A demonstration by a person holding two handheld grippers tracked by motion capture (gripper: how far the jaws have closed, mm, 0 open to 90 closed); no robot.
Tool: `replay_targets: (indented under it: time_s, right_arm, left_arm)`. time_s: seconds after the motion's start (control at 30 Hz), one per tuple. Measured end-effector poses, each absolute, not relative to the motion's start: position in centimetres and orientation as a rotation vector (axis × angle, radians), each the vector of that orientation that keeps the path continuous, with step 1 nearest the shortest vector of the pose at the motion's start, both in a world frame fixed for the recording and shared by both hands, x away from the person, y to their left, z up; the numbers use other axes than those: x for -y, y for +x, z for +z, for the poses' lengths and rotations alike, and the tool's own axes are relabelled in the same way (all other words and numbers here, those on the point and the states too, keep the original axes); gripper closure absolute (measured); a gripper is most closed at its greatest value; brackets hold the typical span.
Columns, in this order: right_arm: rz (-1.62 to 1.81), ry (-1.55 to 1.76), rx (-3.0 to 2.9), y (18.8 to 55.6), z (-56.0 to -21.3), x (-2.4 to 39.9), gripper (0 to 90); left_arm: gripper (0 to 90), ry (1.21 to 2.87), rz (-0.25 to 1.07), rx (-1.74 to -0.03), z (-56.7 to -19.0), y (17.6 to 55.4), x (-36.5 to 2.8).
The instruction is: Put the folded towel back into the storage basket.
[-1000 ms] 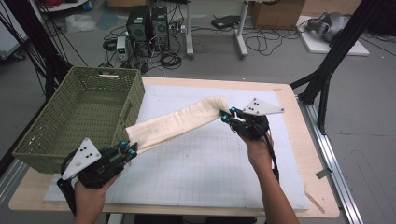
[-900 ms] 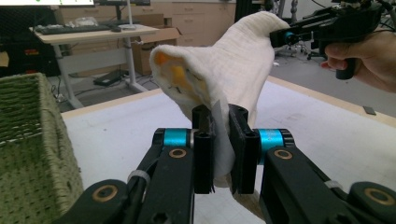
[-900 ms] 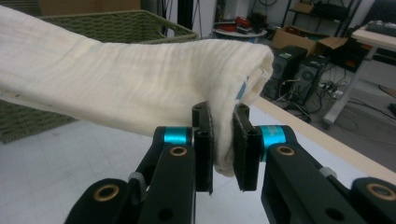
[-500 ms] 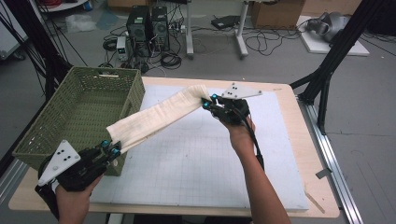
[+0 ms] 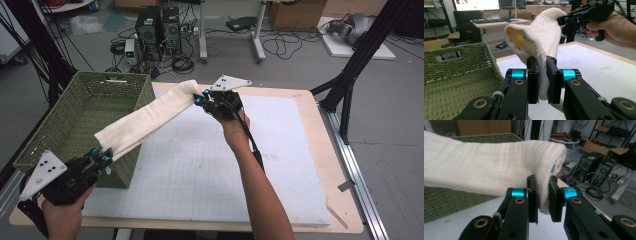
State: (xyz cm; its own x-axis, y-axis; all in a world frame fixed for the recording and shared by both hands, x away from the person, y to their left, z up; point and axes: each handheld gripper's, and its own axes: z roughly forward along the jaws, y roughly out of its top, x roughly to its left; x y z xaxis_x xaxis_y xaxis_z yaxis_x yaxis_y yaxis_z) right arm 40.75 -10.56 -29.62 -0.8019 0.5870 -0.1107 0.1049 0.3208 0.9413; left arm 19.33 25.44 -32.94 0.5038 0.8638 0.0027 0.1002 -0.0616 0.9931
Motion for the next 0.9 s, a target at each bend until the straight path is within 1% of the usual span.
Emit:
replay_targets:
  time_s: [0.53, 0.9]
  right_arm:
    - [1.521, 0.52, -2.206, 43.8, -28.0, 4.2, 80.8]
    - [1.53, 0.461, -2.245, 45.4, -27.3, -1.0, 80.8]
  left_arm:
    - [81.7, 1.462, 0.86, -0.955, -32.8, 18.1, -28.3]
    - [81.6, 1.423, 0.9, -1.015, -32.7, 17.2, -30.6]
